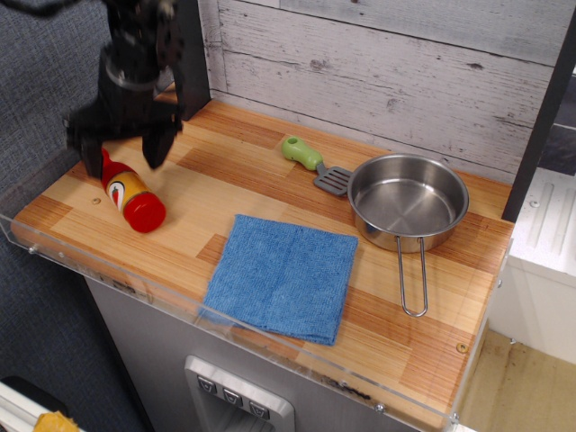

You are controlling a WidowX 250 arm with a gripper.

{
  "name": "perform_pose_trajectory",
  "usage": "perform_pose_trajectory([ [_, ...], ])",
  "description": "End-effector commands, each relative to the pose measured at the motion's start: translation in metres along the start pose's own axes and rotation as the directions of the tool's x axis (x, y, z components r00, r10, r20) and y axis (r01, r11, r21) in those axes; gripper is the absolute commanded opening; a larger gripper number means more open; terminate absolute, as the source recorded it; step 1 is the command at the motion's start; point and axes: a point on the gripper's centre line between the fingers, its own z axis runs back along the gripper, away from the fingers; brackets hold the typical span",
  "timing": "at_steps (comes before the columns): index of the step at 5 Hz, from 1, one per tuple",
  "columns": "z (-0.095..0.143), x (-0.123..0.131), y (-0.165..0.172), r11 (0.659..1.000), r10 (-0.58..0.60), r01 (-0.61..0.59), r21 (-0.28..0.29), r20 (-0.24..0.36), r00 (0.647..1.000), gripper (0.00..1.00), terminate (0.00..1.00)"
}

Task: Place the red bottle on the far edge of the table.

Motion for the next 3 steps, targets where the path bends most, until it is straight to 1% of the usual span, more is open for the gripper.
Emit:
perform_pose_trajectory([
  [1, 0.081, 0.032, 0.001, 0.996, 0.013, 0.003, -0.094, 0.167, 0.986, 1.0, 0.0],
  [2, 0.099, 0.03, -0.005, 0.989, 0.025, 0.001, -0.148, 0.174, 0.984, 1.0, 0.0],
  [3, 0.117, 0.01, -0.026, 0.975, -0.023, 0.054, -0.214, 0.148, 0.989, 1.0, 0.0],
])
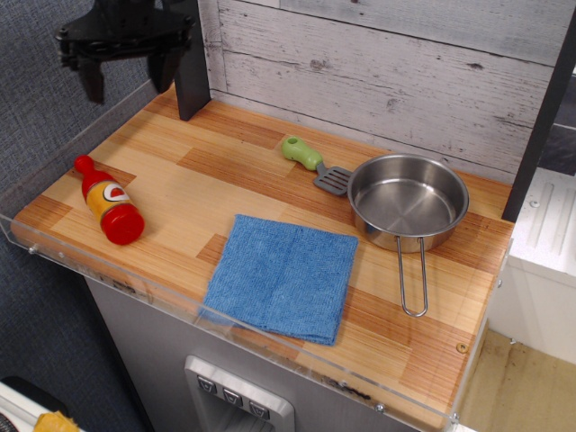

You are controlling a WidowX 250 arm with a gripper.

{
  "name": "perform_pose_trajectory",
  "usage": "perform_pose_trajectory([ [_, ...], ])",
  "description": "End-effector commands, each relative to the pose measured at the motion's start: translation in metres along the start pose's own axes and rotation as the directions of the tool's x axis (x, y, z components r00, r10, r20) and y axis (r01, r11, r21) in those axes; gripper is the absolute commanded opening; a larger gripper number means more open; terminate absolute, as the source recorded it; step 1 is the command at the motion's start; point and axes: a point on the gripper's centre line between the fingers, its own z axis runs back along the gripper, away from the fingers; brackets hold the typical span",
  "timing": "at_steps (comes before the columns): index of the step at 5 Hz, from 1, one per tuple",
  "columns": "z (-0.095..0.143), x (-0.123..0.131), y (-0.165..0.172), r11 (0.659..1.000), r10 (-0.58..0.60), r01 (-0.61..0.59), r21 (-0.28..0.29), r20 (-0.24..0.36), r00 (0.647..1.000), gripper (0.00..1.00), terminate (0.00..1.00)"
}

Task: Place the red bottle on the far edge of the table.

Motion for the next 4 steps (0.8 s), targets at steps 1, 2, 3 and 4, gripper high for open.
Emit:
perform_pose_trajectory([
  [1, 0.061, -0.017, -0.036, 0.983, -0.096, 0.106, -0.152, 0.07, 0.993, 1.0, 0.0],
  [2, 0.082, -0.022, -0.048, 0.967, -0.159, 0.182, -0.18, 0.134, 0.978, 1.0, 0.0],
  [3, 0.09, -0.024, -0.05, 0.958, -0.235, 0.261, -0.122, 0.198, 0.952, 1.0, 0.0],
  [4, 0.09, -0.024, -0.05, 0.958, -0.235, 0.261, -0.122, 0.198, 0.952, 1.0, 1.0],
])
